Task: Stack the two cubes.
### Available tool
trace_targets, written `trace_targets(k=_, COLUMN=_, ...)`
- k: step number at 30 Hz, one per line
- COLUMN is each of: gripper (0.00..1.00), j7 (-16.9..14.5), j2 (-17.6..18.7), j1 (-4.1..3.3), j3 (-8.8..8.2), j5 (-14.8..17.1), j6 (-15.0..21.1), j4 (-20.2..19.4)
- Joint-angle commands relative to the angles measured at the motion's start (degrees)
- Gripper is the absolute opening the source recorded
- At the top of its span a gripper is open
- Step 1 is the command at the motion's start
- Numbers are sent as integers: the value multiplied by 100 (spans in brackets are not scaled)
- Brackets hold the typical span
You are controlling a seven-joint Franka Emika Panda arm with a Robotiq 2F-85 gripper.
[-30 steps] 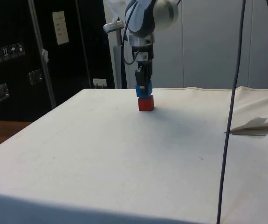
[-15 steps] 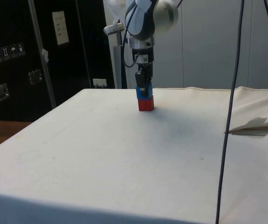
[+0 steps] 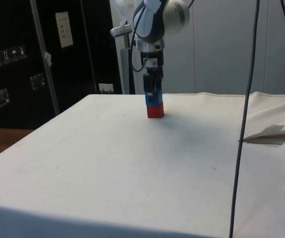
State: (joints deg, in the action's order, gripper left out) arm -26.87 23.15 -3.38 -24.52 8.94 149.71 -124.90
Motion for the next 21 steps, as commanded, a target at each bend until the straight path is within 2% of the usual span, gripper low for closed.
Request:
trace_targets(k=1, gripper=100, j7=0, j2=0, j1=0, j3=0, j5=0, j6=0, j4=0)
trace_targets(k=9, gripper=100, j7=0, j2=0, j1=0, j3=0, j5=0, j6=0, j4=0)
trace_targets(k=21, gripper=100, j7=23, j2=-390, j1=-11, j3=-52, j5=-40, j6=-332, j4=34)
